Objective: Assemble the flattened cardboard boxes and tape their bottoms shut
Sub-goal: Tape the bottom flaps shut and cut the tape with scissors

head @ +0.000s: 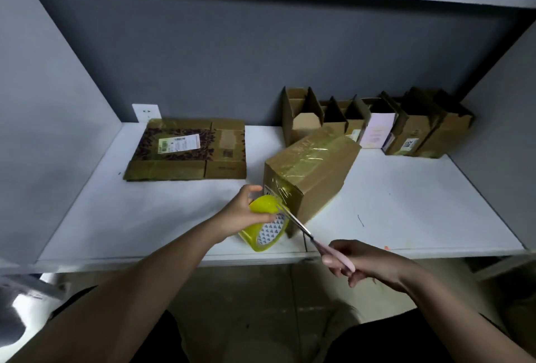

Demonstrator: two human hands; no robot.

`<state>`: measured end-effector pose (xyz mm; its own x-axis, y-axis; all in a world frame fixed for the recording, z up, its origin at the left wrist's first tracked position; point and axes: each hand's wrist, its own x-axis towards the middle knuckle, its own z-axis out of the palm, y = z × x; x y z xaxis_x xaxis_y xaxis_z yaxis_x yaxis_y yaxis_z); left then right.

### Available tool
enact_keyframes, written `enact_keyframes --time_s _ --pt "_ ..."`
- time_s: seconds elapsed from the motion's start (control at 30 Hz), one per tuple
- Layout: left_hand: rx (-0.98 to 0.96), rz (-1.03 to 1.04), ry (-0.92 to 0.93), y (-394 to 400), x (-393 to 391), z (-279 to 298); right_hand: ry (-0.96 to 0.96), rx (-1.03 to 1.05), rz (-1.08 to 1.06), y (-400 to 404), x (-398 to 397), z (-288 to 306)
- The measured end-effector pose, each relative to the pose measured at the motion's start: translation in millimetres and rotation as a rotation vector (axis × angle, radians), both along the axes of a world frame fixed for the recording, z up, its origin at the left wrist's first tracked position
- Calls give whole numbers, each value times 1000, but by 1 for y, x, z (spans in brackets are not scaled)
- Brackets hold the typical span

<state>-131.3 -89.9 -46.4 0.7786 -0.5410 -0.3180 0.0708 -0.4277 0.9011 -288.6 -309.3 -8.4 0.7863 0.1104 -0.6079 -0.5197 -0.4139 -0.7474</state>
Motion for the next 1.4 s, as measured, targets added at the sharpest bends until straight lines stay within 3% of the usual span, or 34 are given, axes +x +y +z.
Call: enact_keyframes --time_s 0.27,0.7,1.4 --pt "1 136 16 1 5 8 34 -27 21 -13 4 0" --pt "27 -7 110 -3 21 18 66 -68 54 -17 28 -4" --pt "42 -5 74 -1 29 15 -134 -70 -31 1 65 -9"
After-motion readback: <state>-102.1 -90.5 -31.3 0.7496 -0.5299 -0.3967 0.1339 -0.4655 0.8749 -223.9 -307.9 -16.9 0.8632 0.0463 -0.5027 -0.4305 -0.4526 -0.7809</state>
